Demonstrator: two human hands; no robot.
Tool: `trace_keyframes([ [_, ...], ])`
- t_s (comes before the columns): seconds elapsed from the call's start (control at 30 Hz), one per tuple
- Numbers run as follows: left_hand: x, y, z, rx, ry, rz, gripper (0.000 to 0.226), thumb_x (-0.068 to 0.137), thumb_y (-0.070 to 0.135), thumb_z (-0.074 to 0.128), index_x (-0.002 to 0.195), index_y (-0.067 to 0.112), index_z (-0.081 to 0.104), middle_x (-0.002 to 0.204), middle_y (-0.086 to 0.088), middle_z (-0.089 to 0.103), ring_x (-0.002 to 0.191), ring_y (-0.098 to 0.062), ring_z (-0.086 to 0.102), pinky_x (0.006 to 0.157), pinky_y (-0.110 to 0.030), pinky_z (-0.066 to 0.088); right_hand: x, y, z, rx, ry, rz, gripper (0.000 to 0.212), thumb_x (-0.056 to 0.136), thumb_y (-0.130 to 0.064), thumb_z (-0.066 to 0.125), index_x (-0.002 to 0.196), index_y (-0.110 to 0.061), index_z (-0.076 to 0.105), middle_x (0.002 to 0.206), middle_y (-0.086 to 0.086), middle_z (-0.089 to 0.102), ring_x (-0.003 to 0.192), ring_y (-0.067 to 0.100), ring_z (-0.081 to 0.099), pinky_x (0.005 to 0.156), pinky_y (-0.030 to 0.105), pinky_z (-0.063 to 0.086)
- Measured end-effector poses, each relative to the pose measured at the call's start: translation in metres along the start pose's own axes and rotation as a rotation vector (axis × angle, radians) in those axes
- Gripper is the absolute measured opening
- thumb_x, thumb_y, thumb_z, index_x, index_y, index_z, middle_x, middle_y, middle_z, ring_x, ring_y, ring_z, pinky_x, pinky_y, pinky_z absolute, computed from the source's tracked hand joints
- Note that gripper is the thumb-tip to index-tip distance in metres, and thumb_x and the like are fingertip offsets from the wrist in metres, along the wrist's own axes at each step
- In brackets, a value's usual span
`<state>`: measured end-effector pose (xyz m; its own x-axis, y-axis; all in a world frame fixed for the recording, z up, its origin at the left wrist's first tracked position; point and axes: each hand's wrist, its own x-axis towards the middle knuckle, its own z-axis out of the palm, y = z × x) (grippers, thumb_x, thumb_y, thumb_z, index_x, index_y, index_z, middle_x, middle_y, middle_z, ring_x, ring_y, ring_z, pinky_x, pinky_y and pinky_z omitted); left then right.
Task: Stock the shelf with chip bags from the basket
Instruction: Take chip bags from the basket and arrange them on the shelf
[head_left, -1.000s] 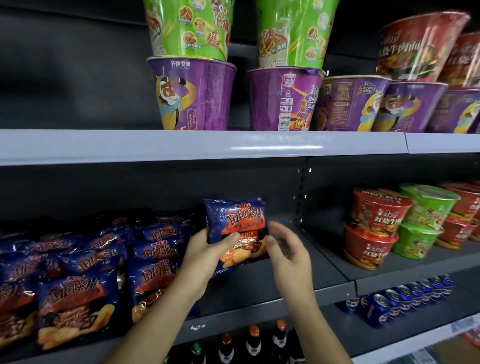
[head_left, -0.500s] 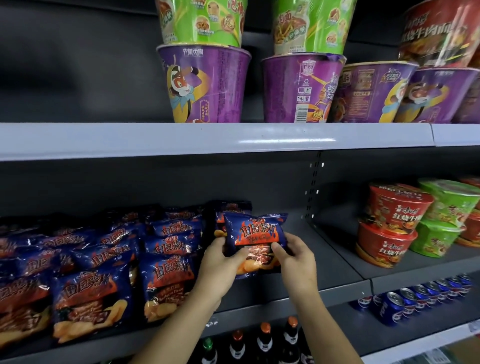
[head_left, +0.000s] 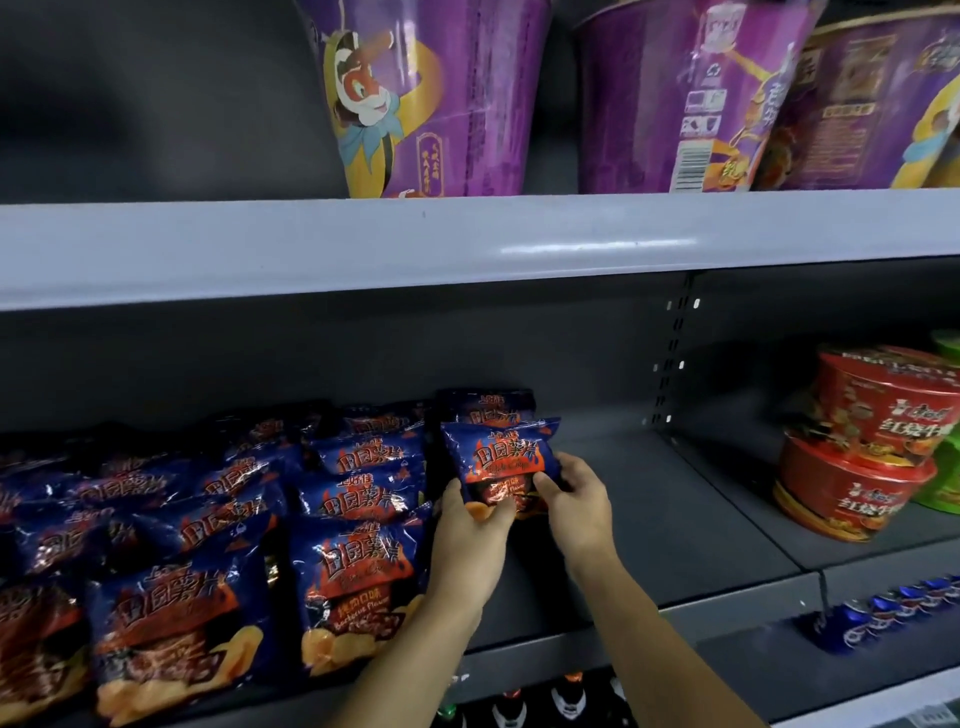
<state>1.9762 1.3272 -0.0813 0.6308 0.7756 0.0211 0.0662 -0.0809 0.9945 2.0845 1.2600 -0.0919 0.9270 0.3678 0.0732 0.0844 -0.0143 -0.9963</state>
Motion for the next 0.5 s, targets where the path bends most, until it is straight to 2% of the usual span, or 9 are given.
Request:
trace_keyframes([
  [0.07,0.005,-0.003,0.003,0.023,0.026,0.004,0.050,0.094,0.022,0.064,0.139,0.020,0.045,0.106,0.016,0.053,0.094,0.000,0.053,0.089,-0.024,0.037,0.006,0.004,0.008,-0.024,-0.006,0.009,0.025,0.097,-0.007,0.061,0.106,-0.030,0.063,0.102,-0.008,0.071,0.098,0.009,0.067,0.085,0.026,0.050],
  [0.17,0.014,-0.006,0.008,-0.001,0.082,-0.017,0.055,0.091,0.028,0.067,0.141,0.021,0.044,0.125,0.001,0.057,0.114,-0.016,0.057,0.100,-0.031,0.043,0.014,0.010,0.017,-0.064,-0.006,0.006,0.024,0.096,-0.008,0.062,0.117,-0.020,0.066,0.105,-0.005,0.073,0.100,0.012,0.068,0.084,0.025,0.050],
  [0.2,0.016,-0.005,0.008,-0.028,0.090,-0.032,0.059,0.091,0.029,0.068,0.143,0.021,0.041,0.126,0.001,0.058,0.113,-0.015,0.058,0.099,-0.030,0.044,0.017,0.012,0.020,-0.075,-0.003,0.001,0.025,0.096,-0.008,0.062,0.119,-0.018,0.066,0.106,-0.004,0.073,0.101,0.014,0.068,0.085,0.026,0.050],
  [0.3,0.022,-0.006,0.010,-0.108,0.097,-0.069,0.057,0.094,0.021,0.065,0.143,0.018,0.036,0.102,0.015,0.060,0.089,0.004,0.056,0.086,-0.023,0.039,0.023,0.014,0.027,-0.072,-0.003,0.002,0.027,0.096,-0.009,0.061,0.120,-0.020,0.066,0.107,-0.004,0.073,0.102,0.015,0.068,0.089,0.030,0.051],
  [0.33,0.023,-0.005,0.011,-0.123,0.101,-0.072,0.057,0.095,0.019,0.064,0.144,0.018,0.034,0.098,0.018,0.058,0.087,0.006,0.054,0.086,-0.023,0.039,0.025,0.015,0.029,-0.068,-0.010,0.005,0.027,0.096,-0.008,0.061,0.120,-0.021,0.065,0.107,-0.004,0.072,0.102,0.016,0.068,0.092,0.033,0.053],
  [0.43,0.026,-0.006,0.013,-0.148,0.113,-0.088,0.056,0.094,0.019,0.063,0.143,0.020,0.036,0.100,0.012,0.061,0.093,-0.007,0.061,0.090,-0.029,0.044,0.028,0.016,0.030,-0.050,-0.039,0.022,0.027,0.097,-0.007,0.060,0.118,-0.024,0.064,0.106,-0.002,0.073,0.102,0.018,0.069,0.099,0.044,0.054],
  [0.5,0.026,-0.005,0.014,-0.132,0.130,-0.073,0.047,0.091,0.023,0.066,0.133,0.025,0.042,0.110,0.005,0.065,0.104,-0.015,0.064,0.097,-0.035,0.049,0.028,0.017,0.028,-0.017,-0.057,0.038,0.030,0.097,-0.007,0.060,0.121,-0.023,0.064,0.109,-0.001,0.073,0.103,0.018,0.069,0.100,0.045,0.054],
])
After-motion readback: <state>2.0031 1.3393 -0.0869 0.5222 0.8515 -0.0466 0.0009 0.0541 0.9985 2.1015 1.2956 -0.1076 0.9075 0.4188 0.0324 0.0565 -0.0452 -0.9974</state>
